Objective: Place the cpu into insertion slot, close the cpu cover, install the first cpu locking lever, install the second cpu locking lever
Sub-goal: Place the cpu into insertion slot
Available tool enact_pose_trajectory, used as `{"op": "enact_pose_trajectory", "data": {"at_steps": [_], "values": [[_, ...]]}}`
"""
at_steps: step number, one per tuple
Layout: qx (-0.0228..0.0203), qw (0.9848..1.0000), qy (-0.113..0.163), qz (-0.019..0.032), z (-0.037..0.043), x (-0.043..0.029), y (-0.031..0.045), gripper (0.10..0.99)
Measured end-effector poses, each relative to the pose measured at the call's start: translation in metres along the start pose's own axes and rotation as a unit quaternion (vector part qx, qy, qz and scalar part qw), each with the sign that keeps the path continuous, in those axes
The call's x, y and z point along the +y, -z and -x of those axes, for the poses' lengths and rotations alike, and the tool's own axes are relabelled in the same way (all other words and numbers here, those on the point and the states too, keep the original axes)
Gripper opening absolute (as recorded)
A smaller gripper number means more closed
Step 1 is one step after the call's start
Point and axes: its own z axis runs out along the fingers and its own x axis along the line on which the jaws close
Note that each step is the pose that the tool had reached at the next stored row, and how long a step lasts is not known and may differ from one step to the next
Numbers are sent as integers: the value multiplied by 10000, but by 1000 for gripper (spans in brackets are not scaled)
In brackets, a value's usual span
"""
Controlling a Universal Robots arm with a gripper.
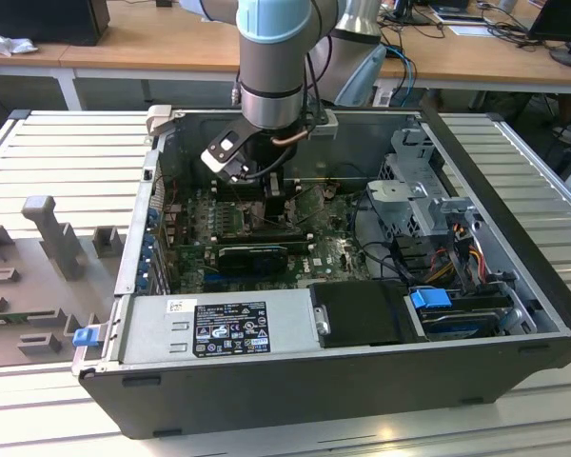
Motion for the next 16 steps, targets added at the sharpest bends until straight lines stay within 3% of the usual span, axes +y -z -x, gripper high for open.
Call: {"op": "enact_pose_trajectory", "data": {"at_steps": [7,16], "values": [[-2,10000,-50,1,1,-2,-56,529],[-2,10000,-55,2,1,-2,-61,529]]}}
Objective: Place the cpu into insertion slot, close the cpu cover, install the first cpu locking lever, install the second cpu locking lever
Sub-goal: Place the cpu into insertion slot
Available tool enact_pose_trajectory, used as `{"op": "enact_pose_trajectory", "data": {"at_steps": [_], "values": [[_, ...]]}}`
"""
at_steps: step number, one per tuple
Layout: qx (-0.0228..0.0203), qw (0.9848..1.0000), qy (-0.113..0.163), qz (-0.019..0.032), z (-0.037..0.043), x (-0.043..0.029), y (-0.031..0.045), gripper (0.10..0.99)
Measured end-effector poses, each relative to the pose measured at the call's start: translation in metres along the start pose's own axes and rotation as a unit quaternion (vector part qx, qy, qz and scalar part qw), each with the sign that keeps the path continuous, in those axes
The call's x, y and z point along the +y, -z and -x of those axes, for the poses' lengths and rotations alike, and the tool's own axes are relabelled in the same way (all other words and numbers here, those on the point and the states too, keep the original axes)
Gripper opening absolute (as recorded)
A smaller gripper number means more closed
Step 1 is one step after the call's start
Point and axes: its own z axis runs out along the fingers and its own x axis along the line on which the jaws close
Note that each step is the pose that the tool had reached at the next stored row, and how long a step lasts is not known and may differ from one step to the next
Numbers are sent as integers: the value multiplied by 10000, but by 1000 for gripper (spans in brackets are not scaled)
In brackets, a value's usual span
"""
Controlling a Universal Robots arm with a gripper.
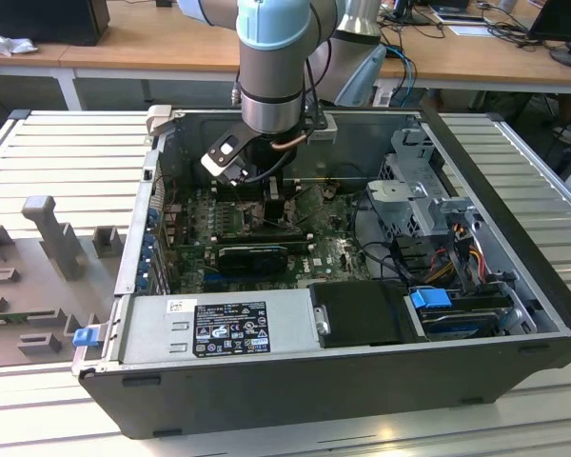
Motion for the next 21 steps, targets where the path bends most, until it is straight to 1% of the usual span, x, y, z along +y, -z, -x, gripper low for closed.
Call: {"op": "enact_pose_trajectory", "data": {"at_steps": [3,4,9,13,14,15,16,19,21], "values": [[0,10000,0,-1,0,0,0,541],[0,10000,0,-1,0,0,0,604],[10,10000,0,-1,1,0,8,604],[11,10000,-1,-1,-1,2,68,604],[11,10000,-1,-1,-1,2,80,592],[8,10000,0,-1,-2,3,85,525],[6,10000,0,-1,-2,3,88,525],[5,10000,0,-1,-2,3,101,337],[6,10000,0,0,-2,3,106,337]]}}
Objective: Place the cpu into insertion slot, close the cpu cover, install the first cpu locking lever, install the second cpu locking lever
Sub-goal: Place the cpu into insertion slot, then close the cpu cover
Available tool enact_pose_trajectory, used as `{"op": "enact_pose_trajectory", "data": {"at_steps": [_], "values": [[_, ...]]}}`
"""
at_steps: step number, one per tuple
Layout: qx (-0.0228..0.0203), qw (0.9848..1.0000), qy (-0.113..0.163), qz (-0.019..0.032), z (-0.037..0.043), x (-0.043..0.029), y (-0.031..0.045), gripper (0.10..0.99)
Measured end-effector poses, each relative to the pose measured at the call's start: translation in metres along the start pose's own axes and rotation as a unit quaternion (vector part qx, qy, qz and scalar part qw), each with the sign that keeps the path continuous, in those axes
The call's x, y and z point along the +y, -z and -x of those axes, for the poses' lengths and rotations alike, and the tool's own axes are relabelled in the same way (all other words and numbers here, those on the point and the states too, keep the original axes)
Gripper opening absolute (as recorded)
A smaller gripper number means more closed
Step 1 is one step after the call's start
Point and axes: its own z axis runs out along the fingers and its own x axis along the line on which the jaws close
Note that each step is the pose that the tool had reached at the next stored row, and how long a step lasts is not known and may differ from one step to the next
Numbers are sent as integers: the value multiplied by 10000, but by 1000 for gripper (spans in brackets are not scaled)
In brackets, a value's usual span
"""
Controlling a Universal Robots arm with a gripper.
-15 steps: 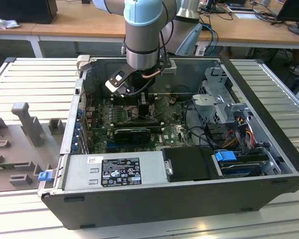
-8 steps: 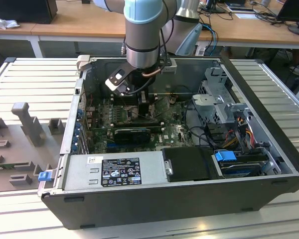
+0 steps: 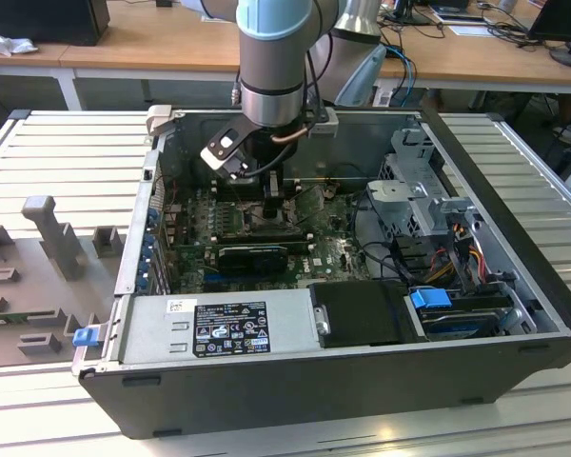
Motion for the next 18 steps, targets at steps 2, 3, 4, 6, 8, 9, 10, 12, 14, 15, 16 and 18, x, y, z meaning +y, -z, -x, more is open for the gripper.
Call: {"op": "enact_pose_trajectory", "data": {"at_steps": [2,3,4,6,8,9,10,12,14,15,16,18], "values": [[0,10000,0,0,0,0,6,220],[0,10000,0,0,0,0,10,157],[-1,10000,0,-1,0,0,16,106],[-3,10000,0,-1,0,1,27,106],[-2,10000,0,0,-1,1,39,106],[-3,10000,0,-1,-1,1,46,106],[-3,10000,0,0,-1,1,50,106],[-3,10000,0,-1,-1,1,55,106],[-2,10000,0,0,-1,2,65,106],[-1,10000,0,1,-1,2,65,106],[-3,10000,0,0,-1,1,69,106],[-3,10000,0,0,-1,1,74,106]]}}
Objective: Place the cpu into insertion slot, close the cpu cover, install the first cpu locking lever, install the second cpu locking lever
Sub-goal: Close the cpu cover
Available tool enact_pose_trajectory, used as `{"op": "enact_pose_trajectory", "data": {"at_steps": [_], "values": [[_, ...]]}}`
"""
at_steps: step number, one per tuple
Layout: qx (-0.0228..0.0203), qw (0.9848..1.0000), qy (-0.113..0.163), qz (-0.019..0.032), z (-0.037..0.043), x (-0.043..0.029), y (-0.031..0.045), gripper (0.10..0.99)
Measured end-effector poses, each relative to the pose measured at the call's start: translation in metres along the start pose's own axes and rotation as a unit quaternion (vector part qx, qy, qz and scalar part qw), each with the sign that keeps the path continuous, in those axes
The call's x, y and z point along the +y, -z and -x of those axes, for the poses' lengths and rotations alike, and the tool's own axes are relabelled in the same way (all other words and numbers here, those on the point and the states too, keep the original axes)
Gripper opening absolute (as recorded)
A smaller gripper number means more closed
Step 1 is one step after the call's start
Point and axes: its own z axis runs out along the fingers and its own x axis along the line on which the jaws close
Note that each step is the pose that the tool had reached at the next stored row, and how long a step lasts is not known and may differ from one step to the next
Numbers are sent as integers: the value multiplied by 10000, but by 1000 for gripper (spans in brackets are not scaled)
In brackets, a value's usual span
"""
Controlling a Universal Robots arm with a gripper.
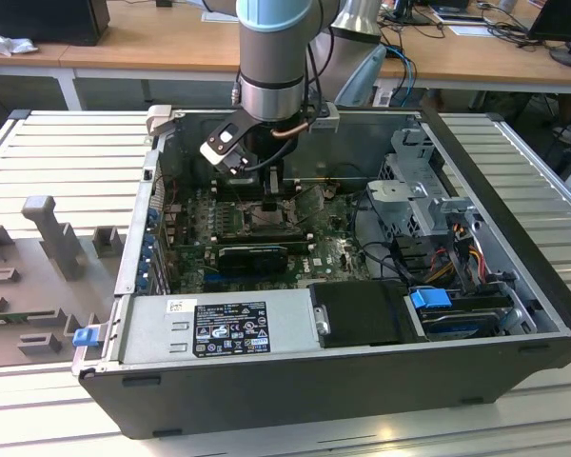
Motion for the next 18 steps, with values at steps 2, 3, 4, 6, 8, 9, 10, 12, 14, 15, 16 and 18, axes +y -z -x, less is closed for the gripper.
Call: {"op": "enact_pose_trajectory", "data": {"at_steps": [2,3,4,6,8,9,10,12,14,15,16,18], "values": [[0,10000,0,0,1,2,2,106],[-1,10000,0,-1,4,7,2,106],[-1,10000,0,-2,6,21,1,106],[0,10000,0,-3,6,24,1,106],[0,10000,0,-3,6,24,7,106],[0,10000,0,-3,6,24,12,106],[0,10000,0,-3,5,25,48,106],[0,10000,0,-2,4,27,113,106],[0,10000,0,-3,3,29,184,106],[0,10000,0,-3,2,30,225,106],[0,10000,0,-2,1,30,247,106],[0,10000,0,-2,1,31,264,106]]}}
